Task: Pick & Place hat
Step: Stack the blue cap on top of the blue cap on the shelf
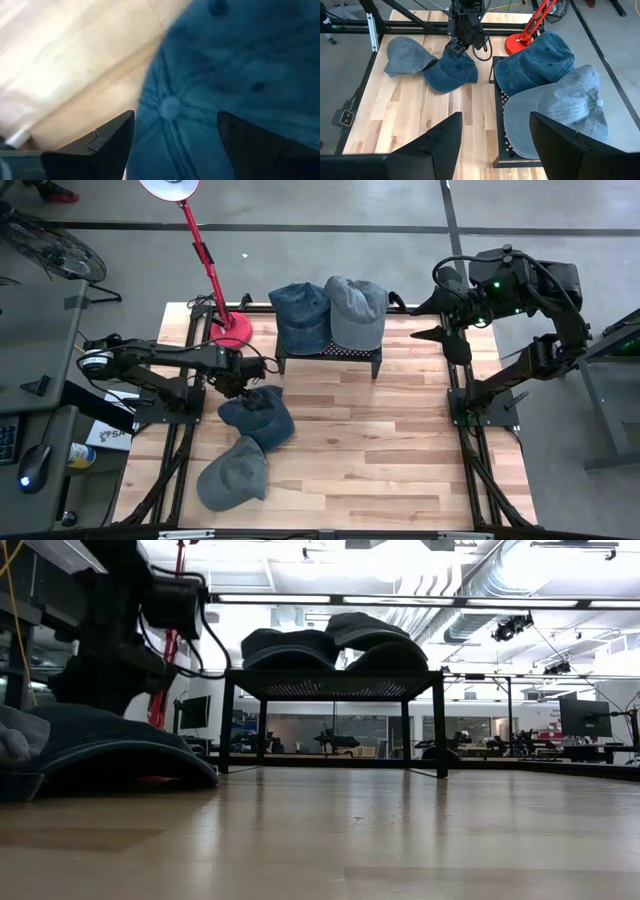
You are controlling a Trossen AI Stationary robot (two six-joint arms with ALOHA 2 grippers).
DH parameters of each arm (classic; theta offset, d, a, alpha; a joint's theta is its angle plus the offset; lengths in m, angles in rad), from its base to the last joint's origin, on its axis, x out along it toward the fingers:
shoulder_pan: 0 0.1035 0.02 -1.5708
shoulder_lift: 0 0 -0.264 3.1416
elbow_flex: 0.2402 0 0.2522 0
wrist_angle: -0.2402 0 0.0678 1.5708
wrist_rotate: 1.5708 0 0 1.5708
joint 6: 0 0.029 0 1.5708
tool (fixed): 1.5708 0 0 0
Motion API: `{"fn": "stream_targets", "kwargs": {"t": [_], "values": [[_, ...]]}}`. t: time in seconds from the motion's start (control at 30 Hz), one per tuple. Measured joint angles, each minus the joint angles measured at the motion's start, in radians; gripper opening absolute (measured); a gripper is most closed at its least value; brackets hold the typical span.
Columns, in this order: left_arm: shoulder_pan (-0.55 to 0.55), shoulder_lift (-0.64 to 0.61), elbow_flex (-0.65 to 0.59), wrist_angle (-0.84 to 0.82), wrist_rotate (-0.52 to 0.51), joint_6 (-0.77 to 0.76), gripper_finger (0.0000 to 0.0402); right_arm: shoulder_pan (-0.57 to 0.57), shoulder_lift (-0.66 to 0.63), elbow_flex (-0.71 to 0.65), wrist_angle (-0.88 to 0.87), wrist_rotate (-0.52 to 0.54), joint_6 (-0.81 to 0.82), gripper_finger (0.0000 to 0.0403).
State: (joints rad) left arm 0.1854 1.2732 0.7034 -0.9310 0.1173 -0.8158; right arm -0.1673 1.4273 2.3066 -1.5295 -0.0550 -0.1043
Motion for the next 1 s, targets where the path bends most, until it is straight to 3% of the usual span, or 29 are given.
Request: {"fn": "stream_targets", "kwargs": {"t": [0.37, 0.5, 0.7, 0.93, 1.0], "values": [[0.024, 0.008, -0.092, 0.081, 0.062, 0.027, 0.0279, 0.0, 0.0, 0.0, 0.0, 0.002, 0.004, 0.0224], [0.024, 0.008, -0.138, 0.138, 0.071, 0.016, 0.0259, 0.0, 0.0, 0.0, 0.0, 0.043, 0.004, 0.0224], [0.024, 0.005, -0.162, 0.153, 0.048, -0.008, 0.0172, 0.0, 0.0, 0.0, 0.001, 0.075, 0.005, 0.0224], [0.024, 0.006, -0.163, 0.163, 0.037, 0.0, 0.0025, 0.0, 0.0, 0.0, 0.008, 0.075, 0.03, 0.0224], [0.024, 0.006, -0.163, 0.163, 0.035, 0.0, 0.0013, 0.0, 0.0, 0.0, 0.008, 0.075, 0.031, 0.0224]]}}
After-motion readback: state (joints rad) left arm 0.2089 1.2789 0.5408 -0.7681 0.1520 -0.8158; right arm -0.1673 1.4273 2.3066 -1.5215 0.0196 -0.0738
